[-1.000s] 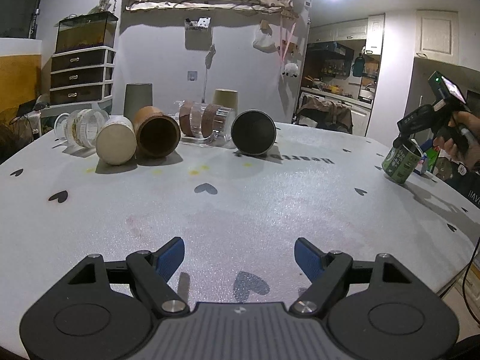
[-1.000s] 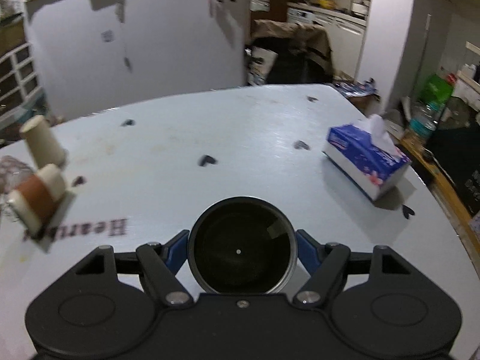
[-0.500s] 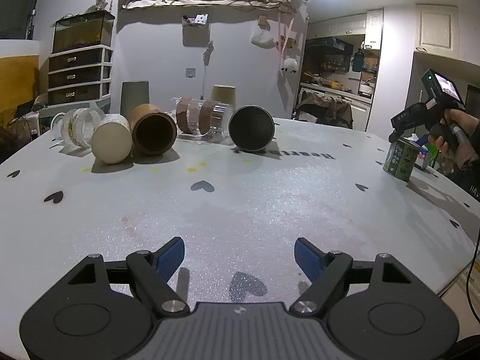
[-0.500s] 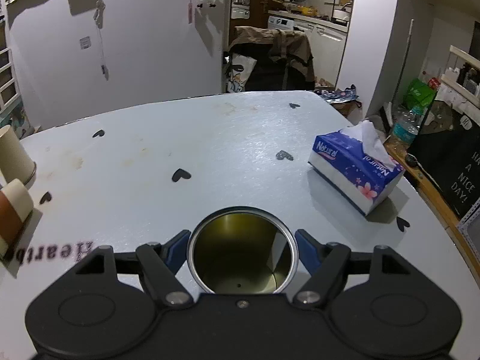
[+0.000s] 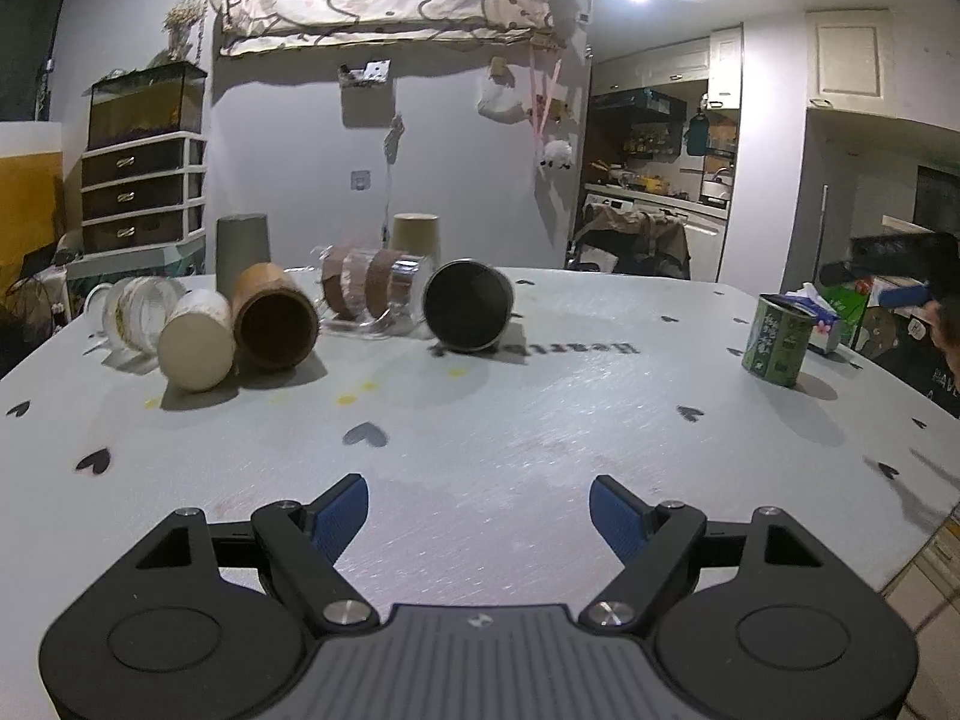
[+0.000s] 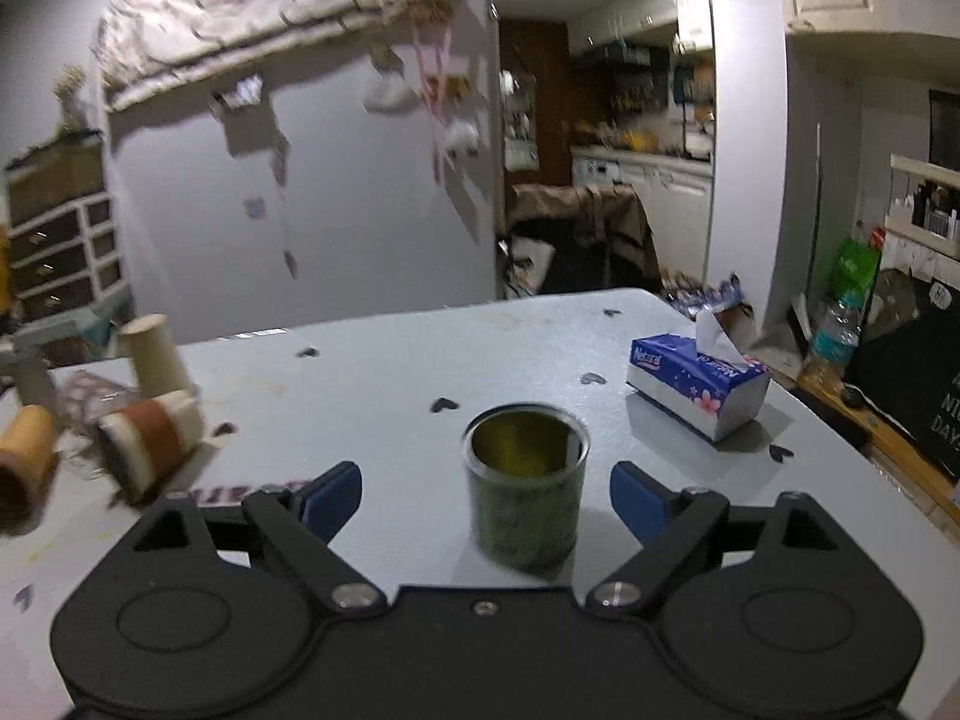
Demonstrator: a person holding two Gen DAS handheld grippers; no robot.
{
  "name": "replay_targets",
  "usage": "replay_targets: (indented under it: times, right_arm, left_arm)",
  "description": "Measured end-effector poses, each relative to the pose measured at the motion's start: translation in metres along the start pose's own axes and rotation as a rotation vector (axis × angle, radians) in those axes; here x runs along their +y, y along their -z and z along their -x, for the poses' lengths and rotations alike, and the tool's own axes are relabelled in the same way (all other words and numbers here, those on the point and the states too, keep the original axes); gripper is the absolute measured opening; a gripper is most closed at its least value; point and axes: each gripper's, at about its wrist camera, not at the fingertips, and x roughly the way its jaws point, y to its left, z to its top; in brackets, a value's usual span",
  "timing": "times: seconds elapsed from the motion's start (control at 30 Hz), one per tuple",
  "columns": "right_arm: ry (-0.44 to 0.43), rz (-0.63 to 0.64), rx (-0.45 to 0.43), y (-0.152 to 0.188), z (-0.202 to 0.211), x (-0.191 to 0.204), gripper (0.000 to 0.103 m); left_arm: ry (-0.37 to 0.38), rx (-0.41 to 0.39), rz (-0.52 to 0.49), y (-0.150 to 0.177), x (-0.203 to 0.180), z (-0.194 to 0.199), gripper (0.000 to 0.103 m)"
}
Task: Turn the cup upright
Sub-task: 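Lower the tin can upright onto the table with the right gripper, then open the right gripper and pull it back from the upright can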
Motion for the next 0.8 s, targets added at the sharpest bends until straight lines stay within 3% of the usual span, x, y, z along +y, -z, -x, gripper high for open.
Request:
replay_targets:
  times: [0.13, 0.23, 0.47, 0.8]
  right_arm:
    - [-0.044, -0.015, -0.067, 0.032, 0.041, 0.003, 0.092]
    - [-0.052, -0.025, -0.112, 0.052, 0.066, 0.005, 0.094]
    - [-0.001, -0.019, -0.228, 0.091, 0.110, 0.013, 0.100]
    - [0.001, -0.010, -0.263, 0.122, 0.136, 0.028, 0.103]
  left_arm:
    - [0.016, -0.004, -0.012, -0.004, -0.011, 0.000, 0.082]
    - [0.017, -0.009, -0.009, -0.007, -0.018, 0.001, 0.089]
    - [0.015, -0.043, 0.008, -0.011, -0.032, 0.008, 0.100]
    - [0.001, -0.095, -0.016, -0.013, -0.046, 0.026, 0.103]
